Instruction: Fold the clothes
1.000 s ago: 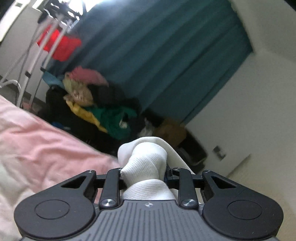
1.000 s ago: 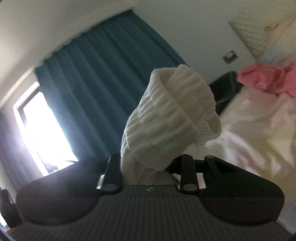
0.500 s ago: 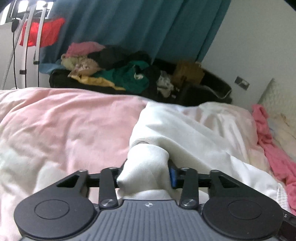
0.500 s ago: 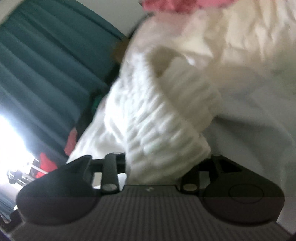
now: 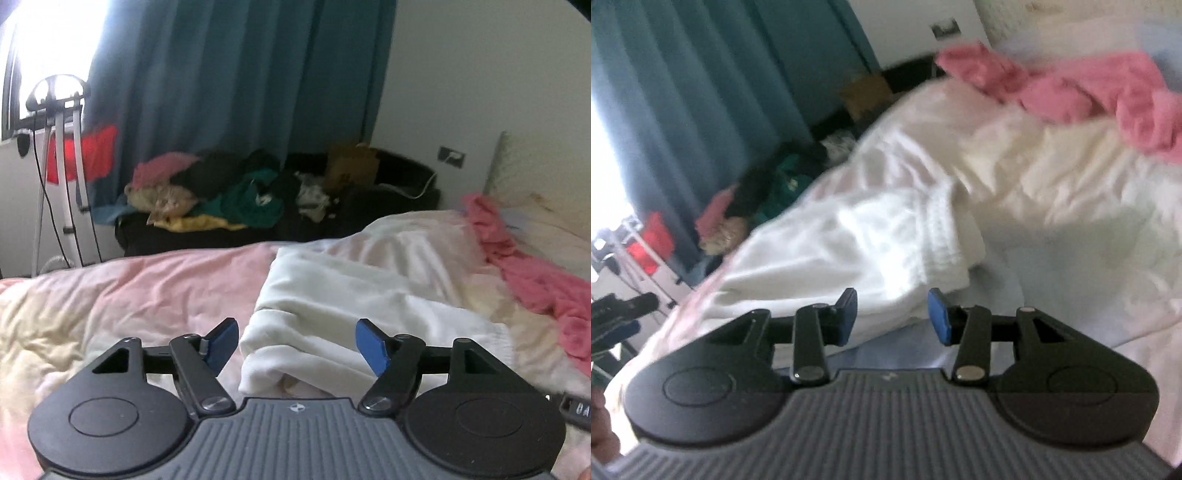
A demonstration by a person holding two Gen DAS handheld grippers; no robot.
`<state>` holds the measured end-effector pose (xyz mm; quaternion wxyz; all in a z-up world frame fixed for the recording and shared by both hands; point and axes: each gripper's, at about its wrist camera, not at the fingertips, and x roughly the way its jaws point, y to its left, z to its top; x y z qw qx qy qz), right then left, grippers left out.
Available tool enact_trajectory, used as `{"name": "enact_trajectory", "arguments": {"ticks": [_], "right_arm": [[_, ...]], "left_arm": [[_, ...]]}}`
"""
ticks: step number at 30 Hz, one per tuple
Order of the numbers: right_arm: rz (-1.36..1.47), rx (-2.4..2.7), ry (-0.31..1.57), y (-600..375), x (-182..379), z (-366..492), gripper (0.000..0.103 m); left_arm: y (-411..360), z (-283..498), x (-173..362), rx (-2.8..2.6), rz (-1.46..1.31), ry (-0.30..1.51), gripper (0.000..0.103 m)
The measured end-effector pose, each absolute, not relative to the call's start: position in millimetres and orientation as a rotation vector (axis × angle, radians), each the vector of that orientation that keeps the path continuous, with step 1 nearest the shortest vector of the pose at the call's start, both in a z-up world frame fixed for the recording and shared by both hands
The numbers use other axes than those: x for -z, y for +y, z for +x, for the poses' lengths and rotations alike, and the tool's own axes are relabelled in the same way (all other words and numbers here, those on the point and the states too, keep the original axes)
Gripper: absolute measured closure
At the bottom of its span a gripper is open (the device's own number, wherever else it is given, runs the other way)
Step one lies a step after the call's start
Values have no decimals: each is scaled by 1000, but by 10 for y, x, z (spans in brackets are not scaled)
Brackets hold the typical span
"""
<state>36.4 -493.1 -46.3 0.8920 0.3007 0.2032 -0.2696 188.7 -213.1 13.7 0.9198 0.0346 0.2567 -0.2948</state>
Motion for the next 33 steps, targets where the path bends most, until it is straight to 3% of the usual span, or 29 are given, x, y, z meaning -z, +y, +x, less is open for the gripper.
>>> {"name": "enact_trajectory", "arguments": {"ticks": [4,6,7,8,16,33], "right_arm": [[539,525,356,-4596,-5,32,56],[468,517,316,-4404,-280,-149,37],[429,510,288,-4313,-403,-252,19],[395,493,259,-4228,-507,-349,10],[286,431,191,-3730,-873,-1029,12],[259,362,202,-3348,-355,-1260,12]], "left_arm": [[-1873,1336,-547,615,91,440,21],[-1748,1069,-725,619,100,395,13],[-1682,915,-816,627,109,374,6],[-1623,780,-883,639,115,361,4],[-1195,-159,-1085,676,106,309,0],[-797,-581,-656,585,91,311,0]]}}
